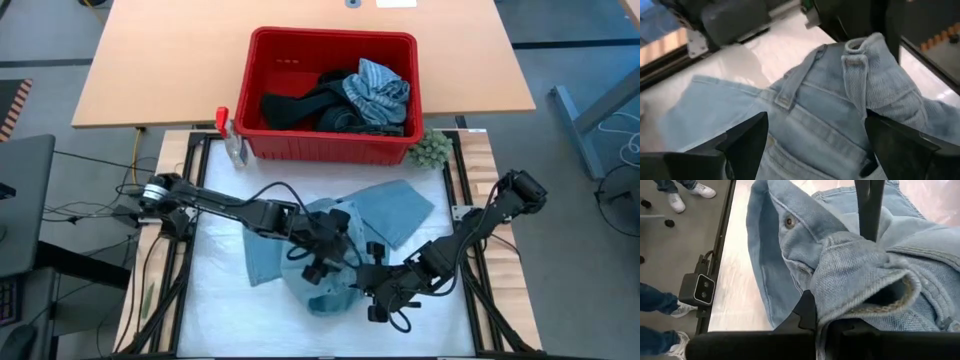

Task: Fold laundry
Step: Fold the blue pants from the red laundry bin

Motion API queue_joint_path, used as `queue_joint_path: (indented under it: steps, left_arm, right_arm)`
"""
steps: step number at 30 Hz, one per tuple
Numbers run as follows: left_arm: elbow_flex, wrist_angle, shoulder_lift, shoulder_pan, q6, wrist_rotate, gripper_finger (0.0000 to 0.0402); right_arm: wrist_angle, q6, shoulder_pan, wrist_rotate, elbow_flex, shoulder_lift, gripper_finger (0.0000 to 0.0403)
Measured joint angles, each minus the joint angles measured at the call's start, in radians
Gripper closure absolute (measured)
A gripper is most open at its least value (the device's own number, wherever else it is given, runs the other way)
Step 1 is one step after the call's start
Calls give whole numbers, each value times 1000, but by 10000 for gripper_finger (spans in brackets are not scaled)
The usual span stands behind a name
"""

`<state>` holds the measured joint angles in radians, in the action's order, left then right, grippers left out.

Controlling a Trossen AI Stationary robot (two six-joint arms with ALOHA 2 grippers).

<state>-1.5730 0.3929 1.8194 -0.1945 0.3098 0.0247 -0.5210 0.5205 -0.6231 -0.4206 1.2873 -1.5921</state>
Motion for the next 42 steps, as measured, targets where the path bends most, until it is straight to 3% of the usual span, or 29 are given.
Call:
queue_joint_path:
  steps: [5, 12, 15, 18, 22, 24, 28, 33, 35, 38, 42]
  left_arm:
    - [-2, -15, 16, 14, 23, -53, 83]
    - [0, -10, 87, 59, 29, 49, 86]
    - [-2, -6, 93, 66, 50, 63, 111]
    - [-2, 27, 97, 68, 53, 74, 179]
    - [-9, 65, 97, 68, 40, 96, 340]
    - [-40, 115, 98, 68, 22, 95, 382]
    - [-134, 280, 90, 66, 5, 108, 399]
    - [-218, 497, 31, 66, -61, 277, 400]
    - [-219, 568, 16, 57, -65, 294, 396]
    - [-216, 606, 14, 39, 30, 229, 377]
    - [-216, 496, 13, 24, 117, 58, 329]
  right_arm:
    - [2, 2, 1, 0, 0, 0, 374]
    - [-11, 7, 4, -1, 0, 0, 374]
    - [-42, 42, 0, -6, 2, 0, 374]
    - [-64, 63, -7, -12, 2, 0, 374]
    - [-75, 86, -14, -39, 2, 2, 374]
    - [-99, 109, -14, -57, 2, 2, 374]
    - [-180, 183, -25, -118, 2, 3, 374]
    - [-261, 292, -84, -193, 2, 3, 374]
    - [-274, 321, -105, -211, 2, 3, 374]
    - [-272, 347, -129, -211, 2, 3, 374]
    - [-272, 351, -149, -213, 2, 3, 374]
